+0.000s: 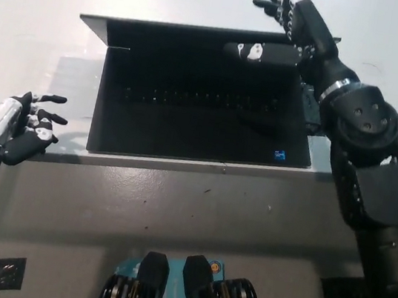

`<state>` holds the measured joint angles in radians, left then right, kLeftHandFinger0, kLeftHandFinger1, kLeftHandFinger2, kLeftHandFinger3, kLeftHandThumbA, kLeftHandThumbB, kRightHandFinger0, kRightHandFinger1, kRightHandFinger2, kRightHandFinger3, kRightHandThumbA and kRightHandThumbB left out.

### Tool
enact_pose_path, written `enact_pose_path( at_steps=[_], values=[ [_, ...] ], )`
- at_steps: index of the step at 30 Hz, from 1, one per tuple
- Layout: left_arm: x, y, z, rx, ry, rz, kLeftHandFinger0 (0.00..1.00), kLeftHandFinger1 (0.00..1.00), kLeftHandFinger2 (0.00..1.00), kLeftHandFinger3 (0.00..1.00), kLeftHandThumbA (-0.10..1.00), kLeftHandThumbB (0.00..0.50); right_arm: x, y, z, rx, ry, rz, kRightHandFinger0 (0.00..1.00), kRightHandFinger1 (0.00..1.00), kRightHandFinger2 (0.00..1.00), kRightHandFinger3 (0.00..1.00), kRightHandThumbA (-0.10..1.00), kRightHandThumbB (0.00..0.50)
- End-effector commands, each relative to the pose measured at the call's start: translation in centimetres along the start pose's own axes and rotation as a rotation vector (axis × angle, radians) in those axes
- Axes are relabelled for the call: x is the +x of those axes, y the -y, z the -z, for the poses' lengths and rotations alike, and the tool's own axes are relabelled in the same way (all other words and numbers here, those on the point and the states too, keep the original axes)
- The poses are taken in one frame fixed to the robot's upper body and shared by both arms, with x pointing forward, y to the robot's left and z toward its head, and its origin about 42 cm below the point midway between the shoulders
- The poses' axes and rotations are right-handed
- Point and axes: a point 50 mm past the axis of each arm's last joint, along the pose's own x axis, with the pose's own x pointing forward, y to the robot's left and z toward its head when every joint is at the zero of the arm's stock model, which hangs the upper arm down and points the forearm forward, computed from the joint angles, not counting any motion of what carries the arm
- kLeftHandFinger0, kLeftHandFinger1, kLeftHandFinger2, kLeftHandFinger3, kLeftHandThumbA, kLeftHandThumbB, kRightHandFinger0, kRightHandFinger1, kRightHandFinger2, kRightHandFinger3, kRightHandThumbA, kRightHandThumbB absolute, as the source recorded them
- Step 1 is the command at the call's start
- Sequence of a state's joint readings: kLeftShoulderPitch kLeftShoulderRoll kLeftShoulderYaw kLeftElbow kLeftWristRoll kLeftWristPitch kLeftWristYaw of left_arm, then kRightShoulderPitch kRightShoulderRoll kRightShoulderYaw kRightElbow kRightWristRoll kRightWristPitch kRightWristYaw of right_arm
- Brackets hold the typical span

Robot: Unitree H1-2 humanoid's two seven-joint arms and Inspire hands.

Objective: The robot uses its right hand to push down on the lid of a laptop kept in the middle of the desk to close it

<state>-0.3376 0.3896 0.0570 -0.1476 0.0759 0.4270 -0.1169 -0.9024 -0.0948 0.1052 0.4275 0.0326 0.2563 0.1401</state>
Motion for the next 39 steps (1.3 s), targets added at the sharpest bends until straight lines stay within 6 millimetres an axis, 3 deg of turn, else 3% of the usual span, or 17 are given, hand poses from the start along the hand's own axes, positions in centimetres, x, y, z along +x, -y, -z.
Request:
enact_pose_path(
  at_steps=[1, 6, 11, 14, 19, 21, 24, 28, 32, 35, 39],
  values=[
    [0.9, -1.9, -2.5, 0.058, 0.066, -0.014, 0.35, 0.42, 0.54, 0.69, -0.1, 0.0, -2.6, 0.4, 5.6, 0.108, -0.283, 0.025, 0.98, 0.88, 0.86, 1.0, 1.0, 0.253],
    [1.1, -2.1, -2.8, 0.06, 0.068, -0.014, 0.37, 0.43, 0.55, 0.7, -0.1, 0.005, -4.4, -0.8, 7.3, 0.199, -0.286, 0.042, 0.91, 0.87, 0.86, 1.0, 1.0, 0.237],
    [1.1, -2.2, -3.0, 0.059, 0.065, -0.011, 0.36, 0.42, 0.55, 0.7, -0.1, 0.0, -7.3, -1.4, 9.7, 0.279, -0.304, 0.053, 0.95, 0.87, 0.86, 0.99, 1.0, 0.266],
    [1.2, -2.3, -2.8, 0.068, 0.072, -0.018, 0.35, 0.41, 0.54, 0.69, -0.1, 0.001, -9.1, -1.4, 10.8, 0.324, -0.31, 0.078, 0.9, 0.88, 0.89, 1.0, 1.0, 0.286],
    [1.1, -2.1, -2.7, 0.052, 0.064, -0.023, 0.33, 0.4, 0.53, 0.68, -0.1, 0.0, -10.5, -1.0, 11.4, 0.349, -0.306, 0.12, 0.9, 0.86, 0.86, 1.0, 1.0, 0.287],
    [1.1, -2.0, -2.7, 0.054, 0.065, -0.021, 0.35, 0.41, 0.54, 0.69, -0.1, 0.0, -11.3, -0.9, 11.5, 0.361, -0.297, 0.13, 0.92, 0.86, 0.85, 1.0, 1.0, 0.314],
    [1.0, -2.1, -2.6, 0.047, 0.061, -0.025, 0.36, 0.42, 0.55, 0.7, -0.1, 0.0, -11.6, -1.2, 11.4, 0.372, -0.288, 0.143, 0.89, 0.82, 0.82, 1.0, 1.0, 0.318],
    [1.0, -1.8, -2.3, 0.058, 0.067, -0.026, 0.33, 0.39, 0.52, 0.68, -0.1, 0.0, -12.7, -1.7, 11.8, 0.375, -0.29, 0.137, 0.95, 0.87, 0.84, 1.0, 1.0, 0.322],
    [0.9, -1.7, -2.1, 0.061, 0.063, -0.03, 0.33, 0.39, 0.52, 0.67, -0.1, 0.0, -12.1, -1.2, 11.2, 0.388, -0.267, 0.126, 0.97, 0.88, 0.86, 1.0, 1.0, 0.3],
    [1.0, -1.7, -2.1, 0.048, 0.055, -0.03, 0.33, 0.4, 0.53, 0.68, -0.1, 0.006, -11.8, -0.9, 10.6, 0.413, -0.245, 0.135, 0.9, 0.85, 0.86, 1.0, 1.0, 0.296],
    [0.9, -1.7, -2.1, 0.049, 0.055, -0.03, 0.33, 0.4, 0.53, 0.69, -0.09, 0.005, -11.4, -0.5, 9.8, 0.402, -0.22, 0.14, 0.91, 0.85, 0.84, 1.0, 1.0, 0.32]
  ],
)
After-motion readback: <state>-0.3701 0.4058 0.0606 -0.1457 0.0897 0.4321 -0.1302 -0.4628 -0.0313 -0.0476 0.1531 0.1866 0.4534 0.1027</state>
